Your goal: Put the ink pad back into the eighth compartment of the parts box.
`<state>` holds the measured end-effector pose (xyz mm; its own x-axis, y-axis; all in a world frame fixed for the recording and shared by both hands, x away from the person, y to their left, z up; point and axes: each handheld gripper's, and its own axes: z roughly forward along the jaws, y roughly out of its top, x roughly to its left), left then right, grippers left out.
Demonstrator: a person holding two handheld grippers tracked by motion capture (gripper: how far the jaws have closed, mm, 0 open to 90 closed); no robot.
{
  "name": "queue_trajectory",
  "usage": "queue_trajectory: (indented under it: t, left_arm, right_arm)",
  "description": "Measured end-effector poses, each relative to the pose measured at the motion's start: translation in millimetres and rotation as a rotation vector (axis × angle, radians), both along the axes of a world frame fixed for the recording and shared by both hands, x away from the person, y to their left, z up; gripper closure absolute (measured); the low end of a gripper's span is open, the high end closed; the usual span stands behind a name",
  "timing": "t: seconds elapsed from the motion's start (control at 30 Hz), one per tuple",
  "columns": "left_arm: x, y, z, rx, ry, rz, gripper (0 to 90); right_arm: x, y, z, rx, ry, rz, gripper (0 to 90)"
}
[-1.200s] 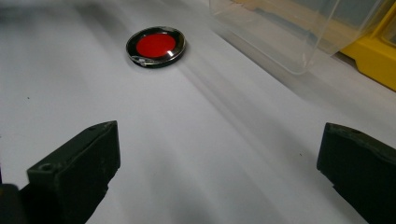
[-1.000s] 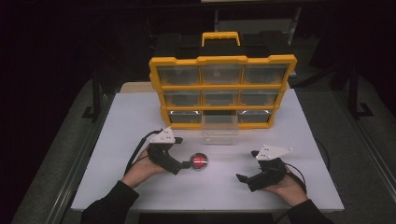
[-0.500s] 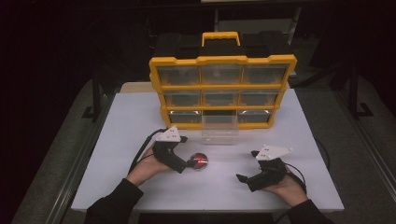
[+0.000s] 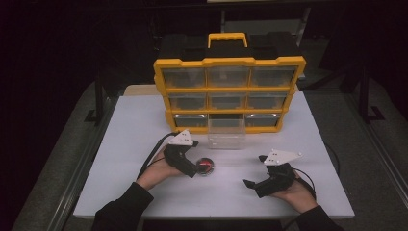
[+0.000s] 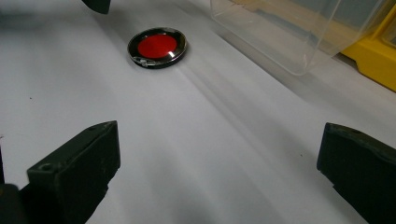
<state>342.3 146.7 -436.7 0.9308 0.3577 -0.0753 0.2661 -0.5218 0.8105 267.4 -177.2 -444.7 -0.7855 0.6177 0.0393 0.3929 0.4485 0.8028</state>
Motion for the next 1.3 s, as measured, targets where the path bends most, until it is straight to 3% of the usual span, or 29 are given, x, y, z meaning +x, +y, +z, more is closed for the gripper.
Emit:
queue_trajectory:
  t: [1.3]
  left_arm:
    - [-1.1, -21.6, -22.2, 0.124, 0.022, -0.032, 0.0]
  right_arm:
    - [-0.2, -0.3, 0.1, 0.002, 0.001, 0.003, 0.0]
